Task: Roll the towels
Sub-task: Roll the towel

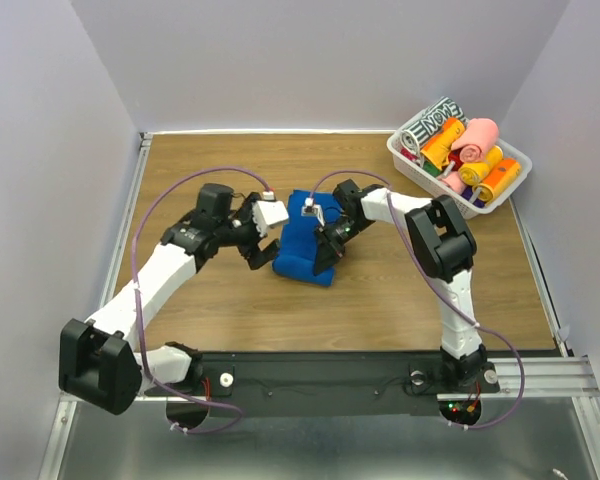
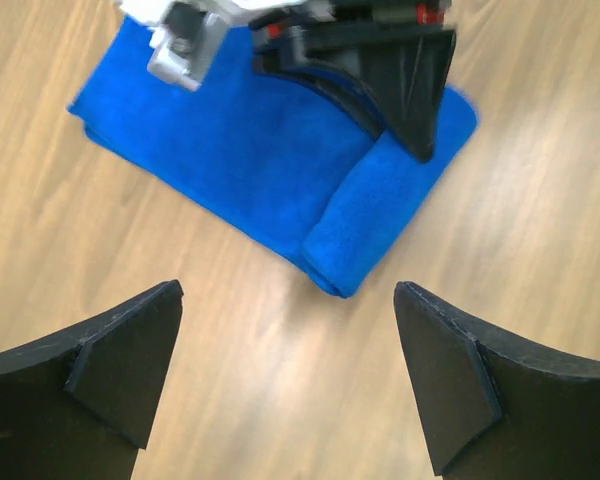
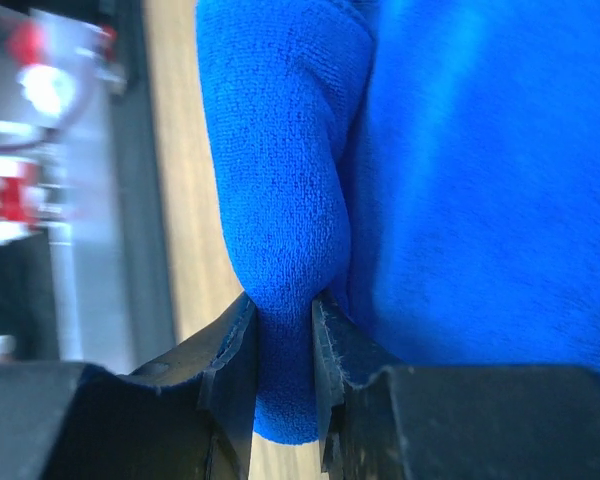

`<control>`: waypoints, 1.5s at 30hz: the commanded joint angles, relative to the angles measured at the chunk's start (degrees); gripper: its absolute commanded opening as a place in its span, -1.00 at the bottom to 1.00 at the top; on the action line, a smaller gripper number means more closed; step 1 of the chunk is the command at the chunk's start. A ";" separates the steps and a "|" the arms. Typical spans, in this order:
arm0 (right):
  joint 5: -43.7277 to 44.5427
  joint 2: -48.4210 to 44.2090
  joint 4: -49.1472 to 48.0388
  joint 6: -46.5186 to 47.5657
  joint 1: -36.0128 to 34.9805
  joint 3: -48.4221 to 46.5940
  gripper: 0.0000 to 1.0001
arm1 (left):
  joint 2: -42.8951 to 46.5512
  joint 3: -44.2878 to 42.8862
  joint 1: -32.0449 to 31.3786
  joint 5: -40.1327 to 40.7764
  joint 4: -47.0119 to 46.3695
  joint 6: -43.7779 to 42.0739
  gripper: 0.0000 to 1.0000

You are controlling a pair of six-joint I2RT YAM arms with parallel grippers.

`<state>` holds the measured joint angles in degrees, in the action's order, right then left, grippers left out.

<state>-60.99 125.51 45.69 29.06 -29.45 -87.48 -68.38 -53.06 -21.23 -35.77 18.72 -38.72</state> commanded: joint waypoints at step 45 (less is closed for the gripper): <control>-2.99 13.88 24.36 4.70 3.26 -15.09 -0.27 | -25.23 2.87 -29.39 23.55 -11.43 -18.50 0.26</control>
<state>-68.36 139.22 71.64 33.65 -26.63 -100.90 -93.06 -49.87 -50.41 -12.88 4.58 -58.35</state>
